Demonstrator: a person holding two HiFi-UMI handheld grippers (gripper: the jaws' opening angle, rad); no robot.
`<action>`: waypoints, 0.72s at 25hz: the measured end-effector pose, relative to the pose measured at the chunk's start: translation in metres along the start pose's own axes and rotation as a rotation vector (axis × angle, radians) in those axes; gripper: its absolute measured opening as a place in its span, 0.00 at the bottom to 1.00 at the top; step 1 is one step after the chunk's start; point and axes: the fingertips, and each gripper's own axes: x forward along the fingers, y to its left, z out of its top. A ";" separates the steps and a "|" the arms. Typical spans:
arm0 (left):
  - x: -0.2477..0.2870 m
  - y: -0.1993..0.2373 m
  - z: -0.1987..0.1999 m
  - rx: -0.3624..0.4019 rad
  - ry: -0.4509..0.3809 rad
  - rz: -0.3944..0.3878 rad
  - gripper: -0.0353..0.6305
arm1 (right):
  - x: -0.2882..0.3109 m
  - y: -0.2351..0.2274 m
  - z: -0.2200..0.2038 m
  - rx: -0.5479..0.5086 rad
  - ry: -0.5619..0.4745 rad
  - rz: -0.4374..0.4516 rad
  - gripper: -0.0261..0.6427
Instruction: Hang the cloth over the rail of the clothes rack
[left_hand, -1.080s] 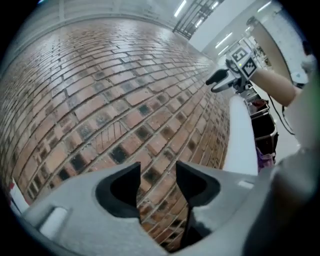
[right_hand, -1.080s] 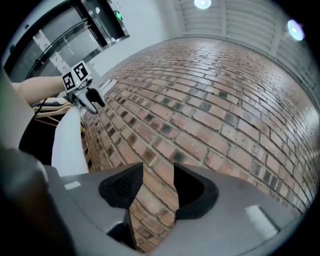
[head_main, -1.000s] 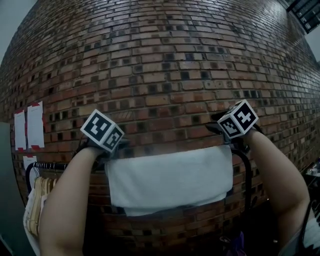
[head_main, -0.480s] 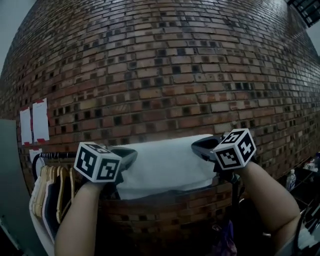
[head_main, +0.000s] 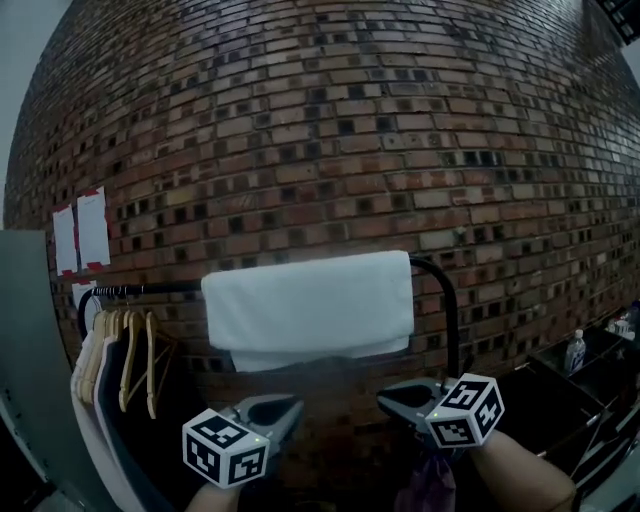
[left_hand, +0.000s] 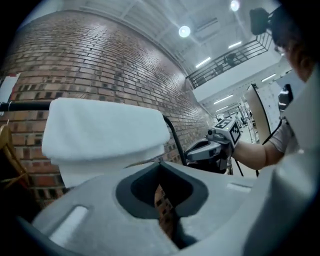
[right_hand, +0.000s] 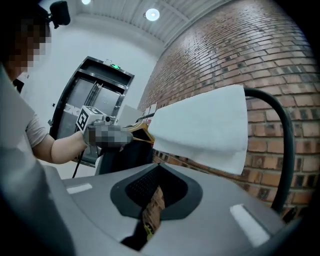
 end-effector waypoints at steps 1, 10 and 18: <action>-0.007 -0.013 -0.009 -0.004 0.000 0.000 0.05 | -0.006 0.014 -0.008 0.016 -0.008 0.012 0.03; -0.079 -0.121 -0.060 -0.101 -0.058 -0.024 0.05 | -0.057 0.136 -0.073 0.106 0.037 0.014 0.03; -0.184 -0.216 -0.090 -0.157 -0.005 -0.075 0.05 | -0.122 0.295 -0.101 0.228 0.066 0.026 0.03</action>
